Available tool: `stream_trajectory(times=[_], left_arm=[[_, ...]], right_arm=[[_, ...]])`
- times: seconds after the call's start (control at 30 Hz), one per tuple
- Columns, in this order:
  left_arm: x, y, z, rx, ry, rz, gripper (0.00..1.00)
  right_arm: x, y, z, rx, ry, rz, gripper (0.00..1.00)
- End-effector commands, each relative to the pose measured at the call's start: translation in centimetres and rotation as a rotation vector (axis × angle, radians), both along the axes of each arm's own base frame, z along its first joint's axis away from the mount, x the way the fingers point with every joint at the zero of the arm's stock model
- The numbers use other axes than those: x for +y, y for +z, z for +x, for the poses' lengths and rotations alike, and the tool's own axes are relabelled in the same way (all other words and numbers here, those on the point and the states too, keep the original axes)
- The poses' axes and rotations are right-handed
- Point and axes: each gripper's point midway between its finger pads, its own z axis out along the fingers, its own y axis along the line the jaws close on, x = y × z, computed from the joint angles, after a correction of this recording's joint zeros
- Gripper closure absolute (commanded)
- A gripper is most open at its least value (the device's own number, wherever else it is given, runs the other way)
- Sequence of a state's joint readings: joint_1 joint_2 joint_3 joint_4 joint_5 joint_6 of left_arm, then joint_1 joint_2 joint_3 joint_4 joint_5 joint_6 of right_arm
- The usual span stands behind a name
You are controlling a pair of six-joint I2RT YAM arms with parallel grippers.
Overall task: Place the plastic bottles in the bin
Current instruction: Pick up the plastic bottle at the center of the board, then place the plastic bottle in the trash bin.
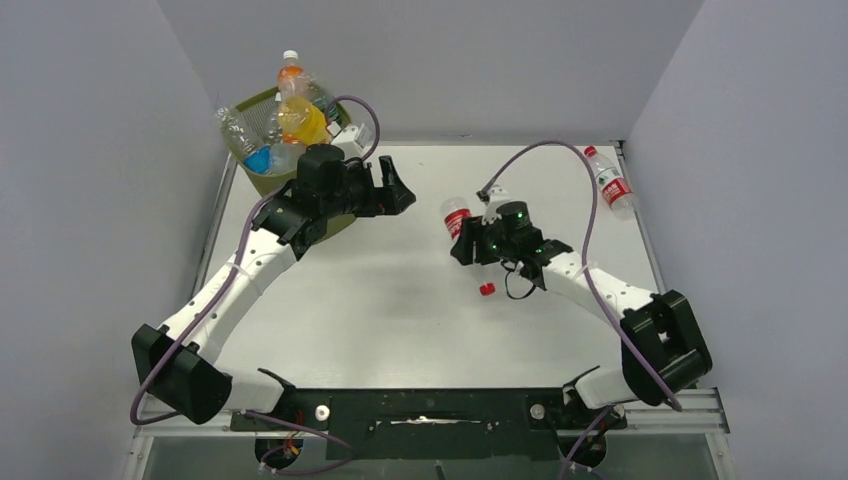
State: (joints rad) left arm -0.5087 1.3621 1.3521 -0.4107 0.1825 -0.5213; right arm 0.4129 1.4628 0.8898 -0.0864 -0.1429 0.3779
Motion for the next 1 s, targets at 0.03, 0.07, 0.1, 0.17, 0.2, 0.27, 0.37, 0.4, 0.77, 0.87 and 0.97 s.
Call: stream_trajectory(times=[0.03,0.07,0.1,0.17,0.2,0.27,0.37,0.4,0.77,0.87,0.97], left_arm=[[0.5,0.6,1.4,-0.049,0.073,-0.011,0.15],[0.4,0.0,1.6,-0.037,0.074,-0.004,0.15],[0.2,-0.5,1.8,-0.024,0.076,-0.005,0.15],[0.3,-1.3,2.4,-0.008,0.102,-0.007,0.15],[0.3,-1.5,2.6,-0.003,0.117,-0.01,0.15],[0.4,-1.7,3.1,0.001,0.149,-0.024,0.15],[0.0,-2.0,3.6,0.015,0.156,-0.045,0.14],[-0.3,-2.1,3.6,0.022,0.147,-0.053,0.14],[-1.1,0.4,3.1,-0.023,0.133,-0.186,0.14],[-1.3,0.4,2.6,-0.022,0.118,-0.219,0.14],[-1.4,-0.2,2.0,-0.012,0.093,-0.216,0.14]], right_arm=[[4.6,2.4,-4.5,-0.046,0.095,0.146,0.49],[4.8,2.5,-5.0,-0.051,0.105,0.152,0.49],[4.9,2.8,-5.5,-0.057,0.11,0.154,0.49],[5.1,3.3,-6.1,-0.065,0.124,0.152,0.49],[5.2,3.6,-6.4,-0.067,0.133,0.152,0.48],[5.2,4.3,-6.8,-0.074,0.151,0.159,0.48],[5.5,5.1,-7.5,-0.074,0.186,0.172,0.48],[5.7,5.3,-7.6,-0.072,0.196,0.178,0.48],[5.5,7.9,-8.5,-0.103,0.225,0.187,0.48],[5.3,7.9,-9.0,-0.105,0.209,0.218,0.48],[5.6,8.2,-9.6,-0.112,0.207,0.25,0.48]])
